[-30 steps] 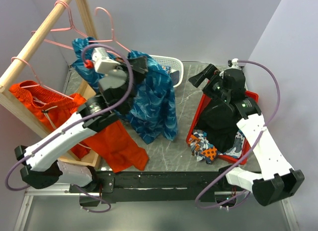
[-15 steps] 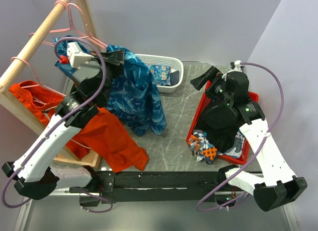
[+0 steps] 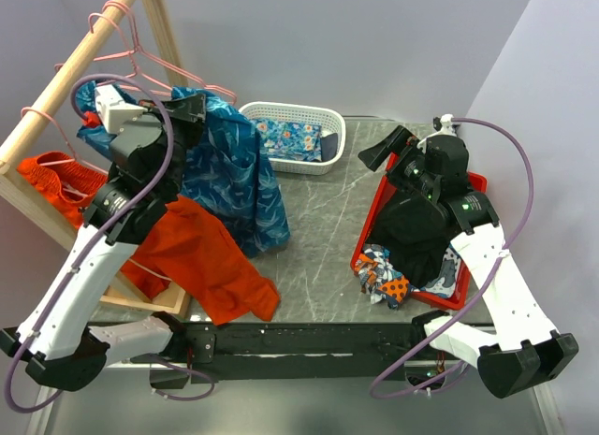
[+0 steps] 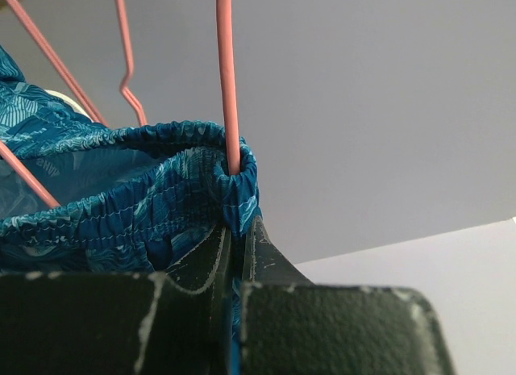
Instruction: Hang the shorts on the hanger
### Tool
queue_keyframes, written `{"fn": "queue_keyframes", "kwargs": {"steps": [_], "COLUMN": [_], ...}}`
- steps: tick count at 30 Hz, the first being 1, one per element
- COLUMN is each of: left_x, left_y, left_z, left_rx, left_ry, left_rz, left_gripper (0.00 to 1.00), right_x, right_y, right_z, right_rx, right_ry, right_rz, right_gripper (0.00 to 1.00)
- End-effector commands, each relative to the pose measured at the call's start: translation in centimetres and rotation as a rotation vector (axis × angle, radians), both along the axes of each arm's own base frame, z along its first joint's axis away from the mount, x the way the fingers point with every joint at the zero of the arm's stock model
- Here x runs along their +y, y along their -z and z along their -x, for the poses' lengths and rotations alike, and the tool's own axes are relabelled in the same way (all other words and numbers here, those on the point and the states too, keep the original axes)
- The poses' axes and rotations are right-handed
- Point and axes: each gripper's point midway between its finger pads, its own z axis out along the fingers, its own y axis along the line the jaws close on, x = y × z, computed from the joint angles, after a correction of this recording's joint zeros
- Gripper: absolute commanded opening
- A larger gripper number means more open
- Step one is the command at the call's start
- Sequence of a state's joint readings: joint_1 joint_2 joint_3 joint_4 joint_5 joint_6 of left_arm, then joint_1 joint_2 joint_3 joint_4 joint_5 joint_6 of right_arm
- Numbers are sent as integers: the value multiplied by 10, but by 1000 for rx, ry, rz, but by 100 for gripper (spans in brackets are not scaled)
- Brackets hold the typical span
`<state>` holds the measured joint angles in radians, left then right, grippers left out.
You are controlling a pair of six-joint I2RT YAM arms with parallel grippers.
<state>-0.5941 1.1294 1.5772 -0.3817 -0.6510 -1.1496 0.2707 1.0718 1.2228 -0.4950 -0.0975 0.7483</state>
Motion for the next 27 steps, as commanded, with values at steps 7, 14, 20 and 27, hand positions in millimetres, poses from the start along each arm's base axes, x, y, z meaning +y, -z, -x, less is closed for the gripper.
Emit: {"fn": "queue_keyframes", "kwargs": {"steps": [7,14,20,27], "left_x": [36,51,61,61], "left_y": [-20,-14,-3,17], "left_z": [16,20,19,16], "left_rx": [-63,-57,-33,-3], "left_ry": [-104,-159,-208,-213], "left_rz": [65,68,61,73], "left_gripper": [1,1,1,1], "right_x": [0,0,0,1], "right_y": [-4,-2,-3,-3], "right_z": [0,1,3,3], "right_rx": [-25,-22,-22,-23], "right_ry": [-13,-19,-20,-26], "right_rz": [10,14,13,11], "right_gripper": [100,100,100,100]}}
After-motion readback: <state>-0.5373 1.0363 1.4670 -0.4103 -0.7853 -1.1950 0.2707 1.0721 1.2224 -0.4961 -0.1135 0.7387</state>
